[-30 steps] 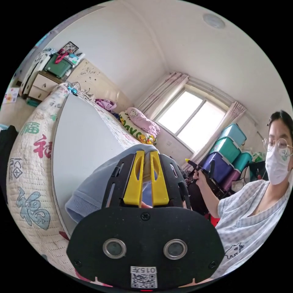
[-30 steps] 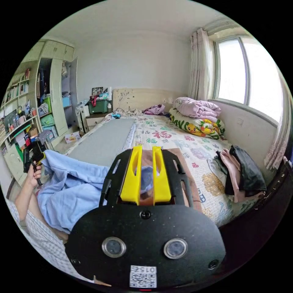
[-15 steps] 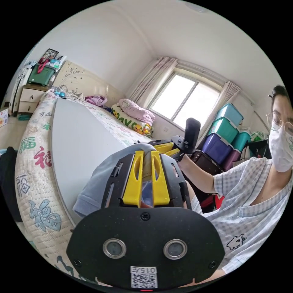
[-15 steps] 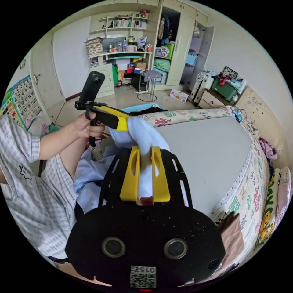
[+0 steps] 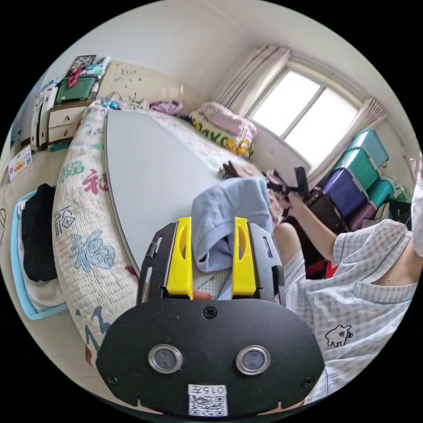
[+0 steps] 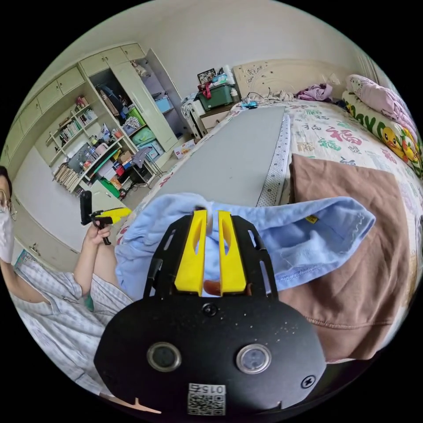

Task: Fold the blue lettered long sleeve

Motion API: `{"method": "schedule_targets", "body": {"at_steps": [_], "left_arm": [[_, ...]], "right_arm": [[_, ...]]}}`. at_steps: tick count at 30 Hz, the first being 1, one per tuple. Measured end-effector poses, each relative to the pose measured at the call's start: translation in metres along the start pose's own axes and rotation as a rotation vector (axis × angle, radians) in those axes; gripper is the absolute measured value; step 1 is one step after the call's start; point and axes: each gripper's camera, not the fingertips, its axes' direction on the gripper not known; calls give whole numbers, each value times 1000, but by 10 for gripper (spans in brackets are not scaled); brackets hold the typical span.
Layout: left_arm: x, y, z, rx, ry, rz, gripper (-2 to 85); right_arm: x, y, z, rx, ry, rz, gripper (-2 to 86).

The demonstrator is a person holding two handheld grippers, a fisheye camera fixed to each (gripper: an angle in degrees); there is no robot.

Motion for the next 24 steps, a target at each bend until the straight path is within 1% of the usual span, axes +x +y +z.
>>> {"method": "schedule_targets", "body": {"at_steps": [2,4,6,7,9,10,12,14,16,17,19,21,23,24], "left_arm": [[2,6,9,-49,-29,-1,138],[-5,17,10,-48,-18,-38,137],[-10,23,9,-47,-25,-65,133],[-12,25,10,-51,-38,-77,127],[-13,25,17,-73,-35,-79,116],[-13,23,24,-97,-34,-81,110],[-15,19,34,-111,-52,-95,100],[-18,15,40,-79,-66,-129,75],[-22,7,39,-35,-32,-137,29],[-23,6,34,-2,-21,-133,25],[-31,6,9,160,76,-142,12],[-38,7,-2,238,120,-161,6],[-42,5,-2,251,105,-172,2],[-44,2,1,247,109,-169,1]], "right_arm": [[-8,7,-24,58,39,-24,55],[-30,13,-41,96,59,-125,58],[-72,16,-47,83,24,-304,69],[-83,16,-44,65,3,-353,72],[-124,15,-16,-55,-58,-507,79],[-132,16,-5,-97,-67,-539,82],[-156,22,43,-281,-51,-654,94],[-161,27,72,-355,0,-688,107],[-162,29,91,-394,29,-698,114],[-163,29,96,-394,40,-700,115],[-168,31,103,-399,88,-736,113],[-173,39,114,-438,151,-790,108],[-174,49,131,-533,190,-826,106],[-171,52,132,-520,205,-809,91]]}}
